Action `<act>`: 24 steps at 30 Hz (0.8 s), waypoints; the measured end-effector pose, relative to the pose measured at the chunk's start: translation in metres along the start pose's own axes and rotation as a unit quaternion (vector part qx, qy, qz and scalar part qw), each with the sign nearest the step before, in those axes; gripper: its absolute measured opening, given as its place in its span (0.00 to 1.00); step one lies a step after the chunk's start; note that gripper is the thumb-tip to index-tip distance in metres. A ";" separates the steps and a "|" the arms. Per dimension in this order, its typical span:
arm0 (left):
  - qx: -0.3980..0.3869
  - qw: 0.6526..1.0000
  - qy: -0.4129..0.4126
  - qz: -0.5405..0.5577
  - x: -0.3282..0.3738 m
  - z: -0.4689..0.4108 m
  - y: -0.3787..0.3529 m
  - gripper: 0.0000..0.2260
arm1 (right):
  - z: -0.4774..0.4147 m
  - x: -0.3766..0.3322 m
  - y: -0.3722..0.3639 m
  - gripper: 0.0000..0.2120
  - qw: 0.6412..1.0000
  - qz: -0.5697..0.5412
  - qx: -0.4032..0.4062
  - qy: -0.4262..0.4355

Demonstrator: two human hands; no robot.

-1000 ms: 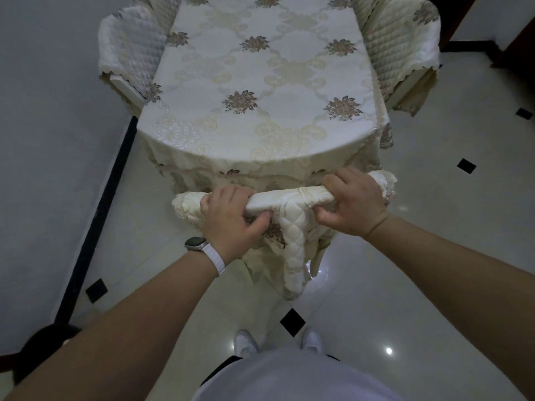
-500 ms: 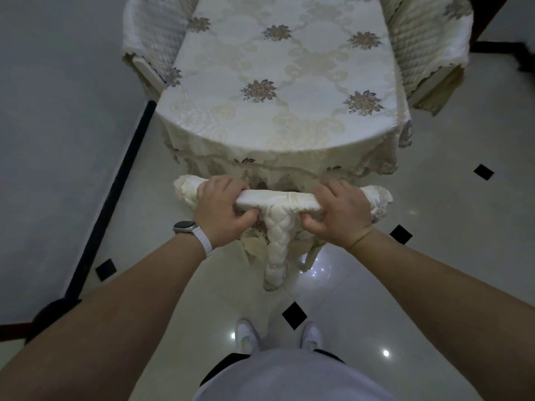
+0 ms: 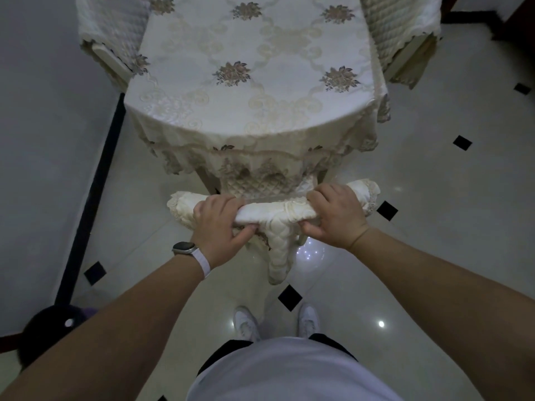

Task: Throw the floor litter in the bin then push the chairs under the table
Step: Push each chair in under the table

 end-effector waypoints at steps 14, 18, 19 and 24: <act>-0.025 1.000 0.001 -0.003 -0.003 0.015 -0.009 0.20 | 0.018 -0.006 -0.011 0.21 0.999 0.014 -0.039 -0.020; -0.020 1.000 -0.008 -0.010 -0.008 0.015 -0.006 0.20 | 0.017 -0.009 -0.012 0.21 0.998 0.020 -0.054 -0.027; -0.023 1.000 -0.007 -0.008 -0.009 0.015 -0.006 0.20 | 0.017 -0.009 -0.011 0.21 0.998 0.017 -0.058 -0.029; -0.052 0.999 0.005 -0.007 -0.009 0.013 -0.004 0.20 | 0.014 -0.009 -0.009 0.22 0.995 0.020 -0.088 -0.033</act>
Point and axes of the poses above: each hand's wrist, its own z-axis away from the middle knuckle, its own y-axis out of the back of the hand, x = y × z, the point moved 5 cm from there along -z, towards the middle knuckle, and after that the axes turned 5 degrees about -y, right-handed, at the moved point
